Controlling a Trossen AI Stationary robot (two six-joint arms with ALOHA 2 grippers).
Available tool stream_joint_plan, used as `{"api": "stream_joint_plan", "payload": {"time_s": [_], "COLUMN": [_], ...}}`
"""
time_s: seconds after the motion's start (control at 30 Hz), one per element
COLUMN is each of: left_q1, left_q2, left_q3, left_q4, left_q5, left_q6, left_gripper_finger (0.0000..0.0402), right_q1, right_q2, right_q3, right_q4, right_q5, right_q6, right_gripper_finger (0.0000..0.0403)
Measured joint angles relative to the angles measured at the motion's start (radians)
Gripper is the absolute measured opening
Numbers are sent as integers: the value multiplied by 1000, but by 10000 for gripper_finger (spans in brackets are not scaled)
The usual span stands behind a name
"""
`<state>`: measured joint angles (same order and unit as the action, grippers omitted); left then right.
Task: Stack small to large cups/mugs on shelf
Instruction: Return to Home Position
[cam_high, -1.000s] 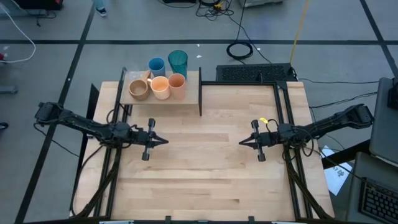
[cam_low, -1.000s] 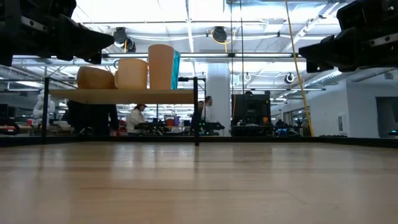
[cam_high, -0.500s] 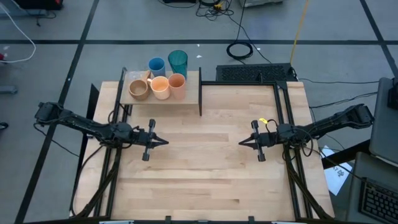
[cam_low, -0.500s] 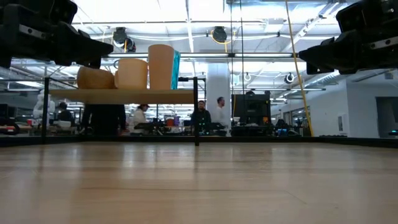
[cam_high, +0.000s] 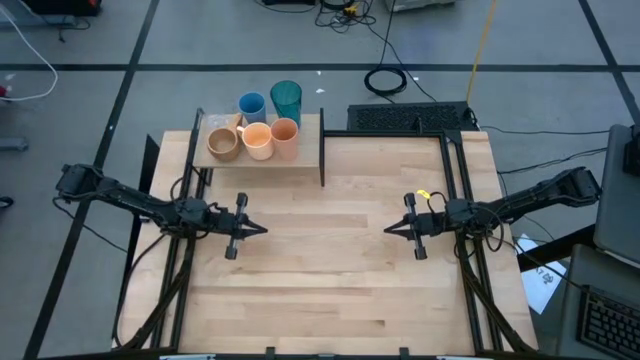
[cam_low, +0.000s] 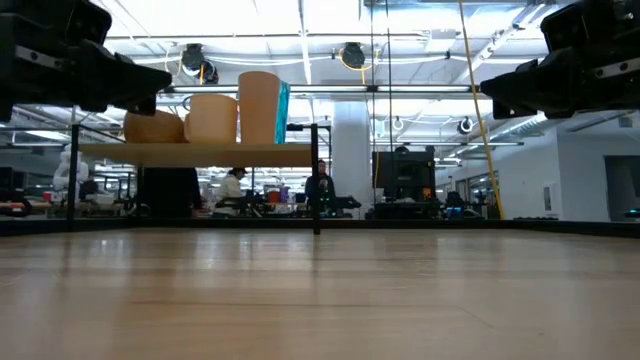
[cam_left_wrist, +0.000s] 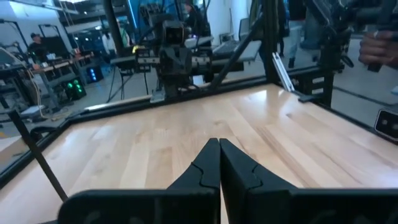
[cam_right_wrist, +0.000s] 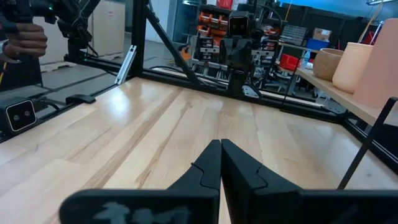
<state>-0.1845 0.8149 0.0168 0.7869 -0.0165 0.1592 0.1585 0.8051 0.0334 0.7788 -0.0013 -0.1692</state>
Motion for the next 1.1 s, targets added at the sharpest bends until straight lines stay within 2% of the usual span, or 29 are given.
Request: {"api": "stream_joint_plan", "payload": {"time_s": [0.37,0.8,0.97,1.1], "left_q1": [0,0,0,0], "left_q2": [-25,-290,-380,-429], "left_q3": [-7,-7,-7,-7], "left_q4": [-23,-262,-340,-375], "left_q5": [24,18,16,16], "left_q6": [23,65,64,68], "left_gripper_finger": [0,0,0,0], "right_q1": [0,0,0,-2], "right_q2": [-41,-208,-275,-333], "right_q3": [0,-1,-1,-1], "right_q4": [-15,-155,-196,-244], "right_q5": [0,-6,-75,-79], "right_q6": [-11,-29,-53,-82], "right_gripper_finger": [0,0,0,0]}}
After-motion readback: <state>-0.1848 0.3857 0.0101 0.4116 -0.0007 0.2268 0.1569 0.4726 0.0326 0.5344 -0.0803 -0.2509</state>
